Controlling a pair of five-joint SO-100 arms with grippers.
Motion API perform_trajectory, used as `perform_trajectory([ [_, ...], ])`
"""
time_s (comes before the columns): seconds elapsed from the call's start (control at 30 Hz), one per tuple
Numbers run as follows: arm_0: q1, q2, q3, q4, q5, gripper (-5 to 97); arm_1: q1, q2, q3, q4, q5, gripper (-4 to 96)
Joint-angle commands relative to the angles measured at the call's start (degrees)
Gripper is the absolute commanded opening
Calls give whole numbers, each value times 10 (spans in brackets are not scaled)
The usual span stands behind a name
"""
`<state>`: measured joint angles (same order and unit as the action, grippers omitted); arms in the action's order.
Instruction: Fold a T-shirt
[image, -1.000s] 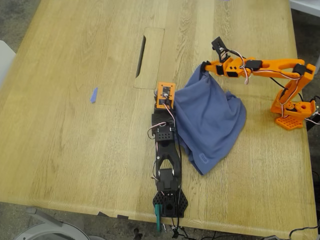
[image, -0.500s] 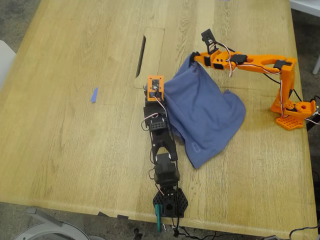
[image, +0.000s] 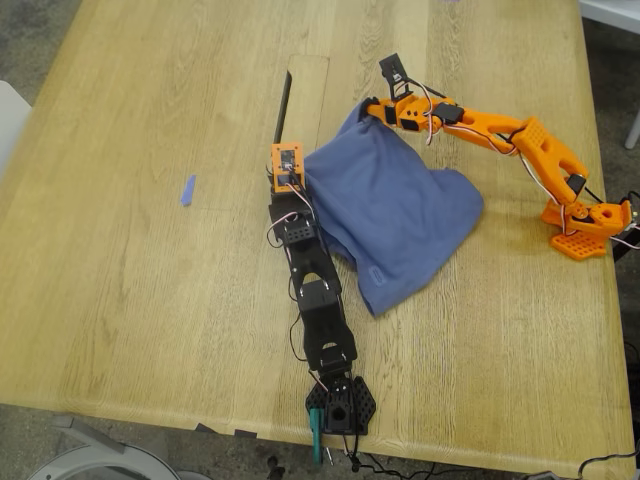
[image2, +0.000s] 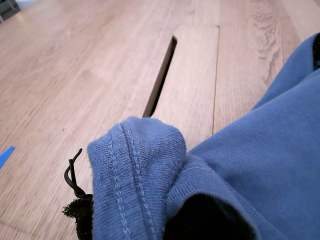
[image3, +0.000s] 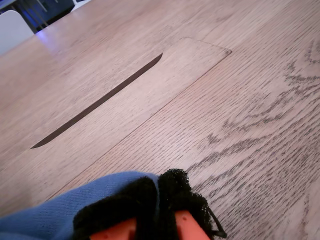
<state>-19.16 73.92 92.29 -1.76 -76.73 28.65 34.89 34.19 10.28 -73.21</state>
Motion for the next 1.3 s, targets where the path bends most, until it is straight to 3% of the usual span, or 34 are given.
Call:
perform_trajectory([
  [0.0,-44,4,-103,-4,-1,-2,27,-4,-63,-12,0,13],
  [0.33,-54,-69,-209,7,1,-2,29,-44,-69,-106,5,10],
  [0.67,-49,6,-217,182,-1,-2,35,-47,-148,-67,18,11],
  [1.03,-46,-12,-305,170,-1,-2,27,-37,-180,-102,27,7],
  [1.27,-26,47,-305,268,-2,-2,28,-29,-267,40,19,9],
])
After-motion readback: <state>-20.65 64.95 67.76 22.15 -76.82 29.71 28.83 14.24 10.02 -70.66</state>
